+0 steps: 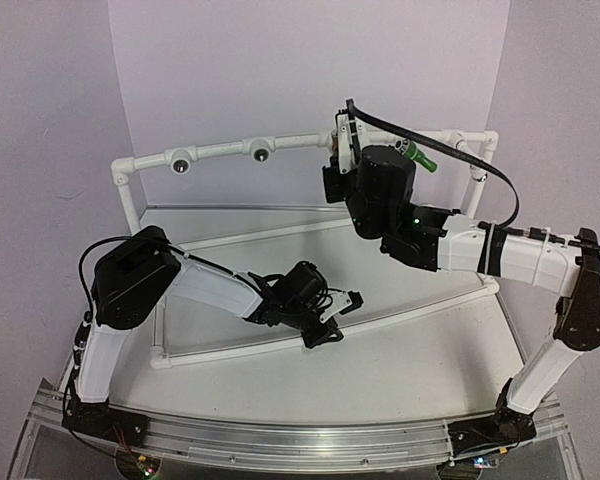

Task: Install the water faucets
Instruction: Screw the water faucet onto the adaptor.

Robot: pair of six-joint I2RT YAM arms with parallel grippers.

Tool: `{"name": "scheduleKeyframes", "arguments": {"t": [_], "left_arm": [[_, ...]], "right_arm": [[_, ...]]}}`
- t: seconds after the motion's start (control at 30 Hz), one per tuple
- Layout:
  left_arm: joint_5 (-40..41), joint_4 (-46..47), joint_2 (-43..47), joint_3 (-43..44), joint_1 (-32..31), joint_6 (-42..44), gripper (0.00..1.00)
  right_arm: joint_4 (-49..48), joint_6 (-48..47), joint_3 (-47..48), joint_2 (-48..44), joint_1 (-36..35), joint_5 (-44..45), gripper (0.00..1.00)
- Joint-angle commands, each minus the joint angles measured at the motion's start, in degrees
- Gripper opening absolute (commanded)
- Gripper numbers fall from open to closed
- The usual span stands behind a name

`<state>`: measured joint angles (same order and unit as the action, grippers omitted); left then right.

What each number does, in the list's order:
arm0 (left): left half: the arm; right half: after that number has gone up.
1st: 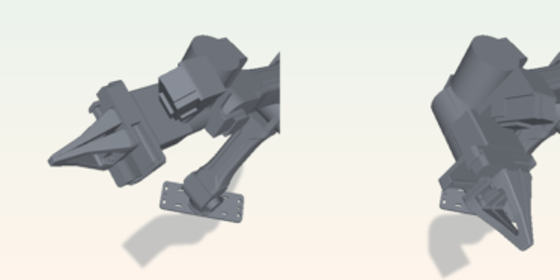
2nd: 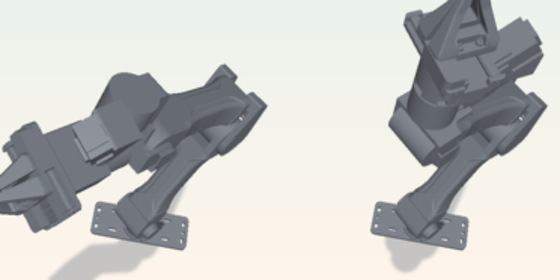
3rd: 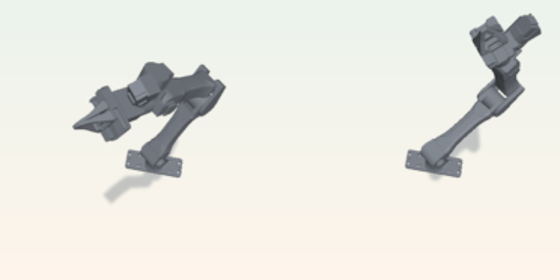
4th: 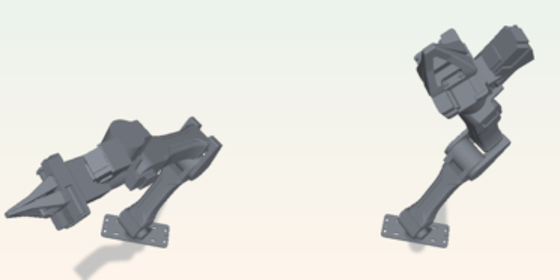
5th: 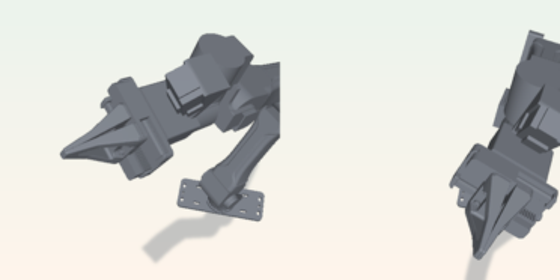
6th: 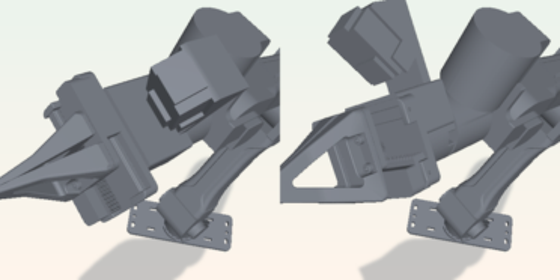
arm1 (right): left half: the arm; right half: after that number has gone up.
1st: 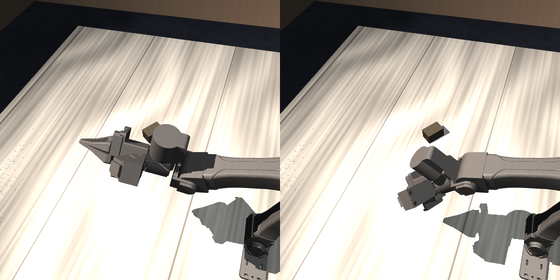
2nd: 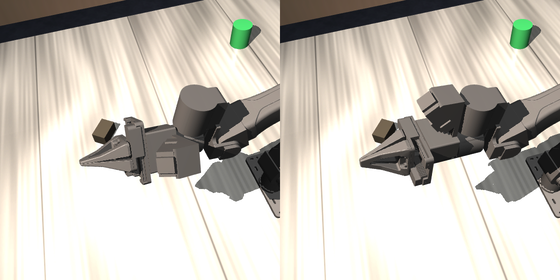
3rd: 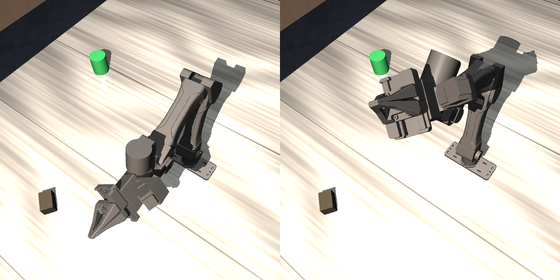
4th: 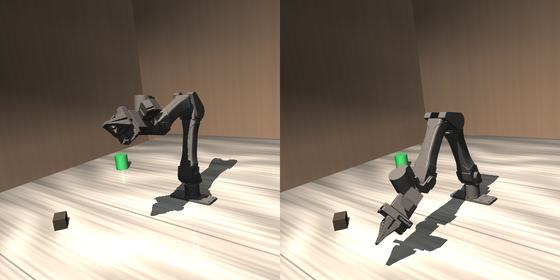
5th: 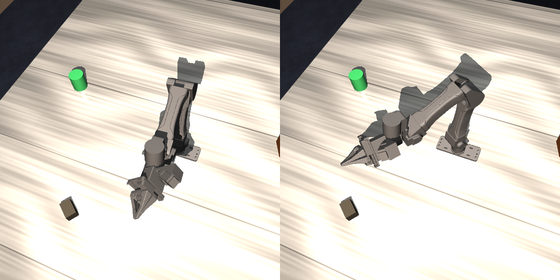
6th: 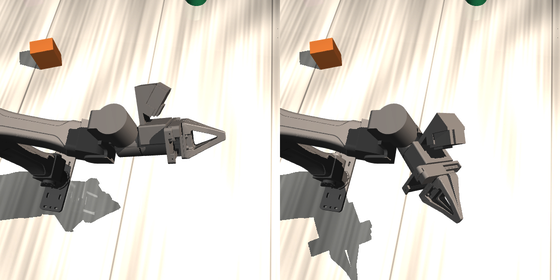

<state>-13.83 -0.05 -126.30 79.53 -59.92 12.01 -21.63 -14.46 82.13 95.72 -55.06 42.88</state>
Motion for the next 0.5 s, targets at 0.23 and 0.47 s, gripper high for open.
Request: {"name": "scheduleKeyframes", "arguments": {"t": [0.23,0.47], "left_arm": [[-11.1,-14.3,-5.5,-2.8,-2.7,-0.4,0.0],[-11.1,-14.3,-5.3,-2.9,-2.7,-0.5,0.0]], "right_arm": [[-4.2,17.0,-1.8,1.7,3.9,2.0,0.0],[-5.2,25.7,-3.2,2.4,4.2,2.2,0.0]]}}
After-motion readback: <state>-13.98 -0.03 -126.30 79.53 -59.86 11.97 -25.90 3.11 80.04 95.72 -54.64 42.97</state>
